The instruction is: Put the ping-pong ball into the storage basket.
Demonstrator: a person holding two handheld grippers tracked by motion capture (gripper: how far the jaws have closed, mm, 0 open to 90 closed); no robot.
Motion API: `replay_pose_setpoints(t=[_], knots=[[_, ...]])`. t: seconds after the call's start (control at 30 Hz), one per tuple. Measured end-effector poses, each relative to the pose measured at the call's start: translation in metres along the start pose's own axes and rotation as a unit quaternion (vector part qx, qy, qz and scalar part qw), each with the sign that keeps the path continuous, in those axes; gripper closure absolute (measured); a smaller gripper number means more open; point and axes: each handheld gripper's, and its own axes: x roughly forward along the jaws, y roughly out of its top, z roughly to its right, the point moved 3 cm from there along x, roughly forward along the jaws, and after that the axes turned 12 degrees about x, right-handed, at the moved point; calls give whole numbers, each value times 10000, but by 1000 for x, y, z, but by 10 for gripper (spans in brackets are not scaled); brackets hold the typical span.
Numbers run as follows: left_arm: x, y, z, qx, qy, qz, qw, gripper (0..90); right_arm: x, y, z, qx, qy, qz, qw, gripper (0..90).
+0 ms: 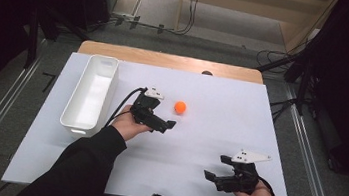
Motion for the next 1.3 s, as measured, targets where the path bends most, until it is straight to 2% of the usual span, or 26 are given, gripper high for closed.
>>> replay_pose_setpoints(t=[0.13,0.2,0.4,0.5,0.63,0.73,0.9,1.03,1.1,1.3], knots=[[4,3,-3,35,21,27,10000,0,1,0,-1,-66,18,-40,10000,122],[6,4,-4,15,36,29,10000,0,1,0,-1,-63,16,-38,10000,122],[15,14,-8,122,74,28,9999,0,2,-1,0,-12,27,-102,9999,122],[18,19,-9,164,30,8,9999,0,2,-1,0,-9,39,-113,9999,123],[21,24,-10,150,16,44,9999,0,2,-1,0,-20,32,-90,10000,122],[25,27,-13,128,85,89,9998,0,2,-1,-1,-3,47,-108,9999,122],[33,32,-16,158,116,14,9998,0,2,-1,0,-19,54,-118,9999,122],[37,36,-18,117,93,143,9998,0,2,-1,0,-2,55,-109,9999,122],[41,38,-20,121,116,34,9999,0,2,-1,-1,-21,67,-111,9999,122],[46,40,-24,106,158,-26,9998,0,2,-1,-1,-26,68,-118,9999,123]])
